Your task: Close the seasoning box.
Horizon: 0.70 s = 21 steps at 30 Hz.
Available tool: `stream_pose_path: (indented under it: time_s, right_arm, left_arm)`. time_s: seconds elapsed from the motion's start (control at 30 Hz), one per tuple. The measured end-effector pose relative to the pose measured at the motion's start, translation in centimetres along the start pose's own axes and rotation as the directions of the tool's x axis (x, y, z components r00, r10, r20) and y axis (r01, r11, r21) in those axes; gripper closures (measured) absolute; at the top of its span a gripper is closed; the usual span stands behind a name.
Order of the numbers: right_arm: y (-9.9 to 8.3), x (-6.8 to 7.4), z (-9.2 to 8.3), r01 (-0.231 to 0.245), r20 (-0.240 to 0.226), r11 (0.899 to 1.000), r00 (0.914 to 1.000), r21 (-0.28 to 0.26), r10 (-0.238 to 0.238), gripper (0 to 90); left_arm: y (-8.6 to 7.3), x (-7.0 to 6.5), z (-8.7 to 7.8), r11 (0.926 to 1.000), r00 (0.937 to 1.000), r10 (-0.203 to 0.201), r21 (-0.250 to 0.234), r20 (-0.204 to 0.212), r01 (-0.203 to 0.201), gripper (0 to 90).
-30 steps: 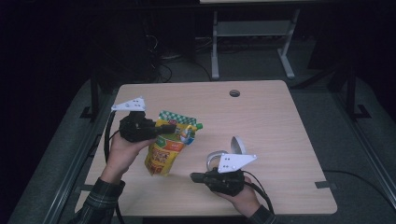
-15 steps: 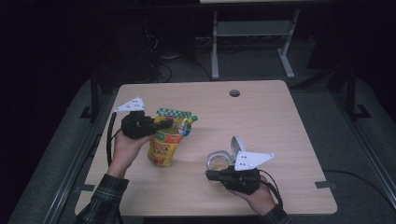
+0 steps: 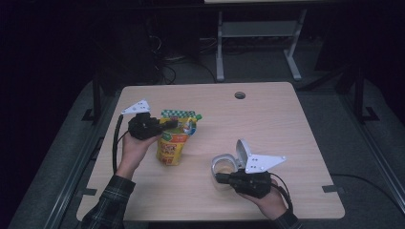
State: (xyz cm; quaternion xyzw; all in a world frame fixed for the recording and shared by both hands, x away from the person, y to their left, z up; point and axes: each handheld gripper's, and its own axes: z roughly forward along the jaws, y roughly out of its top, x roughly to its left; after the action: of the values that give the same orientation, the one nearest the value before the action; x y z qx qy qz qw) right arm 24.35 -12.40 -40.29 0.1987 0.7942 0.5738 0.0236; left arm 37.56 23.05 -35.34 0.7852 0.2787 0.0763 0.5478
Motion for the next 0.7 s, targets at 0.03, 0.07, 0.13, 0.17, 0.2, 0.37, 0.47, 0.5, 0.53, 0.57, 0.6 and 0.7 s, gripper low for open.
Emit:
stream_pose_path:
  time_s: [0.03, 0.07, 0.13, 0.17, 0.2, 0.37, 0.47, 0.5, 0.53, 0.57, 0.6, 0.7]
  right_arm:
    - [0.0, 0.0, 0.0, -0.002, -0.001, 1.000, 1.0000, 0.001, 0.002, 90.0]
    - [0.0, 0.0, 0.0, -0.003, -0.001, 1.000, 1.0000, 0.003, 0.003, 90.0]
    - [0.0, 0.0, 0.0, -0.005, -0.006, 1.000, 1.0000, 0.007, 0.005, 90.0]
    - [0.0, 0.0, 0.0, -0.002, -0.009, 1.000, 1.0000, 0.010, 0.003, 90.0]
    - [0.0, 0.0, 0.0, -0.002, -0.009, 1.000, 1.0000, 0.010, 0.003, 90.0]
    - [0.0, 0.2, 0.2, -0.003, -0.018, 1.000, 0.9998, 0.025, 0.003, 90.0]
    - [0.0, 0.2, 0.2, 0.002, -0.018, 1.000, 0.9998, 0.025, -0.001, 90.0]
    - [0.0, 0.2, 0.2, 0.002, -0.018, 1.000, 0.9998, 0.025, -0.001, 90.0]
    - [0.0, 0.2, 0.1, 0.000, -0.016, 1.000, 0.9999, 0.030, 0.000, 90.0]
    - [0.0, 0.2, 0.1, 0.000, -0.016, 1.000, 0.9999, 0.030, 0.000, 90.0]
    - [-0.1, 0.2, -0.1, 0.001, -0.011, 0.999, 0.9999, 0.033, 0.000, 90.0]
    - [-0.3, 0.2, -0.4, 0.003, -0.006, 0.999, 1.0000, 0.038, -0.003, 90.0]
  left_arm:
    - [-0.1, 0.0, -0.2, 1.0000, 1.0000, 0.001, -0.001, -0.001, -0.001, 89.5]
    - [-0.2, 0.0, -0.4, 1.0000, 1.0000, 0.003, 0.001, 0.002, -0.003, 89.4]
    - [-0.4, -0.1, -0.8, 1.0000, 1.0000, 0.005, -0.005, 0.005, -0.005, 89.4]
    - [-0.5, -0.2, -1.0, 0.9999, 0.9999, 0.011, -0.009, 0.005, -0.011, 89.3]
    - [-0.5, -0.2, -1.0, 0.9999, 0.9999, 0.011, -0.009, 0.005, -0.011, 89.2]
    - [-1.3, -0.5, -2.4, 0.9998, 0.9999, 0.012, -0.018, 0.004, -0.012, 88.9]
    - [-1.9, -0.7, -3.3, 0.9998, 0.9999, 0.012, -0.013, 0.001, -0.012, 88.7]
    - [-2.0, -0.8, -3.6, 0.9998, 0.9999, 0.012, -0.013, 0.001, -0.012, 88.7]
    - [-2.3, -0.8, -4.1, 0.9999, 0.9999, 0.013, -0.011, -0.002, -0.013, 88.6]
    - [-2.3, -0.8, -4.1, 0.9999, 0.9999, 0.013, -0.011, -0.002, -0.013, 88.6]
    - [-2.8, -1.0, -4.6, 0.9998, 0.9999, 0.011, -0.020, 0.000, -0.011, 88.5]
    - [-3.0, -1.1, -5.0, 0.9999, 1.0000, 0.007, -0.014, -0.002, -0.007, 88.3]
